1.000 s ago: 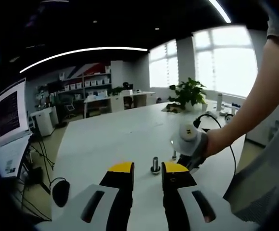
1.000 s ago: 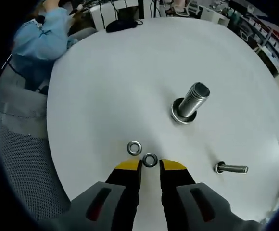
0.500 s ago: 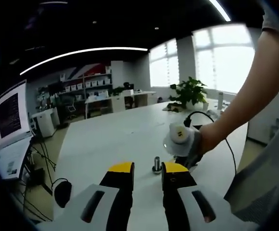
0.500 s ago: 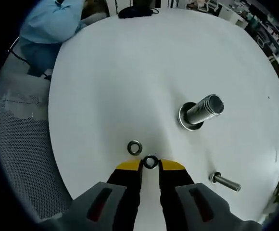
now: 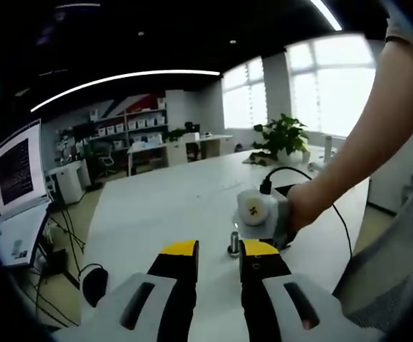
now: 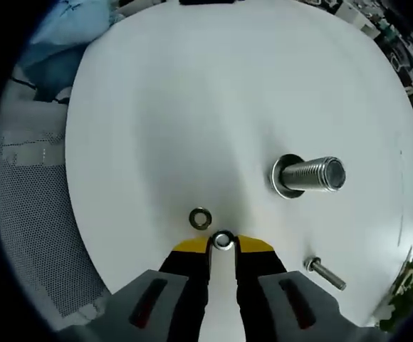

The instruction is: Place the washer onto the threaded stud by aligning its center hole with the stud, sliding it down to the base, and recovering from edge contact or off-axis alignment until the washer reaches the visible bottom stop.

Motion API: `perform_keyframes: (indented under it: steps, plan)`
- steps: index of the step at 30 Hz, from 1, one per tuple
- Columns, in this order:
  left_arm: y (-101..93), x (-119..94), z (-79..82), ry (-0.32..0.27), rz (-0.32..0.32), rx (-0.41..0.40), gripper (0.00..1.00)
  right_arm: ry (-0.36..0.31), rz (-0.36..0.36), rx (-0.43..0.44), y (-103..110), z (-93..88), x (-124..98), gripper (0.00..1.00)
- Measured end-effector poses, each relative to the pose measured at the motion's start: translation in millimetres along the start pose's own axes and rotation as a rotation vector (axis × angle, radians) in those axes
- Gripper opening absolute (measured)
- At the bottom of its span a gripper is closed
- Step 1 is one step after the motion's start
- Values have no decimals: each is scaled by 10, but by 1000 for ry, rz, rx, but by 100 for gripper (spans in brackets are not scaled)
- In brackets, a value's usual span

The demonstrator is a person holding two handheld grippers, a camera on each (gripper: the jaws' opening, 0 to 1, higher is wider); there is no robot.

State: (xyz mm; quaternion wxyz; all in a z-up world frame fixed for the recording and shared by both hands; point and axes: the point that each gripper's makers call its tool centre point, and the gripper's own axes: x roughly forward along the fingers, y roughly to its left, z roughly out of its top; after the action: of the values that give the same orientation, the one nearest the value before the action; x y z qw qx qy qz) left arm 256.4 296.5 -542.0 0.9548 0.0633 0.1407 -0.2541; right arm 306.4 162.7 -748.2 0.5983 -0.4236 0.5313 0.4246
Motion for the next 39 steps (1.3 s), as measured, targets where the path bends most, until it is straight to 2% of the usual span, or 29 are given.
perform_keyframes:
  steps: [15, 39]
  plan:
    - [-5, 5, -6, 4, 1, 9, 20, -10, -2, 56, -12, -3, -7, 15]
    - [-16, 4, 7, -2, -5, 5, 21, 34, 1, 48, -7, 0, -3, 15]
